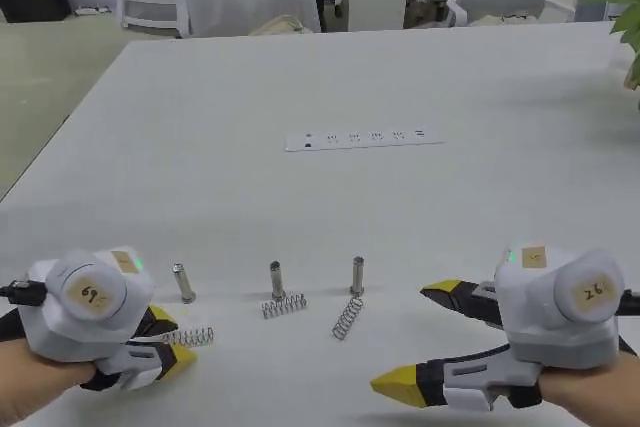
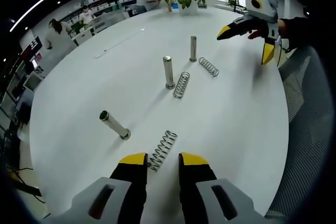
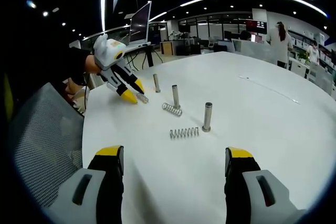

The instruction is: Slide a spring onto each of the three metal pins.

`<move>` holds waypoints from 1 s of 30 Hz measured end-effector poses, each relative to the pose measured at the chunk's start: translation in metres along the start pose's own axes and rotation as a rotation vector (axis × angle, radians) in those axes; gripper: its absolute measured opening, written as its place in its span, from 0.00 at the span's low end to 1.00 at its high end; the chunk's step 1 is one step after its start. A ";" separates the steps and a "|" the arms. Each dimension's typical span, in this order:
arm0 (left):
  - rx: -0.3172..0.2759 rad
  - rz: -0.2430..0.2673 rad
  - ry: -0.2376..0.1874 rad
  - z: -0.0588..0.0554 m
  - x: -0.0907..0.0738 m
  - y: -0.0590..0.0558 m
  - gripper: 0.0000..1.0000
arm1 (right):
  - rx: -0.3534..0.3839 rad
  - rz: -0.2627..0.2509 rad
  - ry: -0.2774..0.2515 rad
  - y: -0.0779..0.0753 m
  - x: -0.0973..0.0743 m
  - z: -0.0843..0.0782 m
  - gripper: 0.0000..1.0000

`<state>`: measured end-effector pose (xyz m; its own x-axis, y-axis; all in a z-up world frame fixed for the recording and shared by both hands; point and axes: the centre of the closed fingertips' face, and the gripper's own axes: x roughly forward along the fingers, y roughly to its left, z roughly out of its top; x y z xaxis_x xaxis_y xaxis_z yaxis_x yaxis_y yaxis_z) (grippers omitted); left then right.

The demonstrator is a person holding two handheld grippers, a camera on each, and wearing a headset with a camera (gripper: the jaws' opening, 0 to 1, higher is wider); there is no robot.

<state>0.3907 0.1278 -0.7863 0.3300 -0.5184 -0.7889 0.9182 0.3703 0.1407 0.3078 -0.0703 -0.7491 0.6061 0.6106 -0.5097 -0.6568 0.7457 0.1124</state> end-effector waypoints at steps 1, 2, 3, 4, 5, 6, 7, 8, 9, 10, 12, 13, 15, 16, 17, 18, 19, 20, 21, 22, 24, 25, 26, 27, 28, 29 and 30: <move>0.000 0.001 0.001 -0.001 0.000 0.000 0.17 | 0.001 -0.001 -0.002 0.000 0.000 0.000 0.78; 0.001 0.003 0.004 -0.002 0.000 0.000 0.16 | 0.002 -0.001 -0.002 0.000 -0.001 0.000 0.78; 0.001 0.003 0.004 -0.003 0.000 0.000 0.16 | 0.002 -0.002 -0.004 0.000 -0.001 0.001 0.78; 0.000 0.002 0.000 -0.003 0.000 0.000 0.15 | 0.002 -0.002 -0.004 0.000 -0.001 0.001 0.78; 0.000 0.004 -0.001 -0.004 -0.001 0.000 0.15 | 0.001 -0.002 -0.003 0.000 -0.001 0.001 0.78; 0.002 0.009 -0.002 -0.004 -0.001 0.000 0.14 | 0.001 -0.001 -0.001 0.001 -0.001 0.000 0.78; 0.001 0.012 -0.003 -0.003 -0.002 0.000 0.14 | 0.000 0.000 0.000 0.001 0.000 0.000 0.78; 0.001 0.015 -0.001 -0.004 -0.002 0.000 0.13 | -0.001 0.001 0.001 0.001 0.000 0.000 0.78; 0.005 0.017 -0.002 -0.004 -0.002 0.001 0.12 | -0.002 0.001 0.002 0.002 0.000 0.000 0.78; 0.007 0.020 -0.002 -0.004 -0.002 0.002 0.11 | -0.001 0.001 0.001 0.001 0.000 0.000 0.78; 0.009 0.022 -0.001 -0.004 -0.002 0.002 0.10 | -0.002 0.000 0.000 0.001 0.000 0.000 0.78; 0.009 0.022 -0.001 -0.004 -0.002 0.002 0.10 | -0.002 0.000 0.000 0.001 0.000 0.000 0.78; 0.012 0.024 0.000 -0.005 -0.002 0.002 0.09 | -0.003 -0.001 0.001 0.001 -0.001 0.000 0.78; 0.015 0.025 0.002 -0.005 -0.001 0.002 0.08 | -0.004 -0.001 0.002 0.001 -0.001 0.000 0.78; 0.018 0.028 0.003 -0.006 -0.001 0.003 0.07 | -0.004 -0.001 0.002 0.001 -0.001 0.000 0.78; 0.023 0.028 0.001 -0.006 -0.001 0.003 0.06 | -0.005 -0.001 0.001 0.001 0.000 0.000 0.78; 0.026 0.030 0.000 -0.006 -0.001 0.004 0.06 | -0.005 -0.001 0.001 0.001 0.000 0.000 0.78; 0.029 0.033 -0.002 -0.006 -0.001 0.004 0.04 | -0.006 -0.002 0.001 0.001 0.000 0.001 0.78; 0.034 0.036 0.001 -0.007 -0.002 0.005 0.04 | -0.006 -0.002 0.000 0.001 0.000 0.001 0.78; 0.033 0.041 0.001 -0.008 -0.002 0.006 0.03 | -0.006 -0.002 0.000 0.001 -0.001 0.001 0.78; 0.032 0.044 0.000 -0.008 -0.002 0.007 0.03 | -0.006 -0.002 0.000 0.001 -0.001 0.002 0.78; 0.029 0.046 -0.001 -0.008 -0.002 0.007 0.03 | -0.008 -0.002 0.000 0.001 -0.001 0.002 0.78; 0.026 0.048 -0.003 -0.008 -0.002 0.007 0.03 | -0.009 -0.001 0.001 0.002 0.000 0.002 0.78; 0.025 0.050 -0.004 -0.008 -0.002 0.007 0.03 | -0.010 0.000 0.001 0.002 0.000 0.002 0.78; 0.029 0.052 -0.004 -0.008 -0.003 0.007 0.03 | -0.013 0.000 0.002 0.002 0.000 0.002 0.78; 0.032 0.053 -0.004 -0.008 -0.003 0.007 0.03 | -0.014 0.000 0.002 0.002 0.000 0.002 0.78; 0.027 0.053 -0.011 -0.007 -0.005 0.007 0.03 | -0.016 0.001 0.001 0.003 0.000 0.003 0.78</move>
<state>0.3937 0.1384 -0.7855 0.3803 -0.5069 -0.7736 0.9050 0.3765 0.1982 0.3073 -0.0673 -0.7460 0.6048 0.6110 -0.5107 -0.6644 0.7407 0.0994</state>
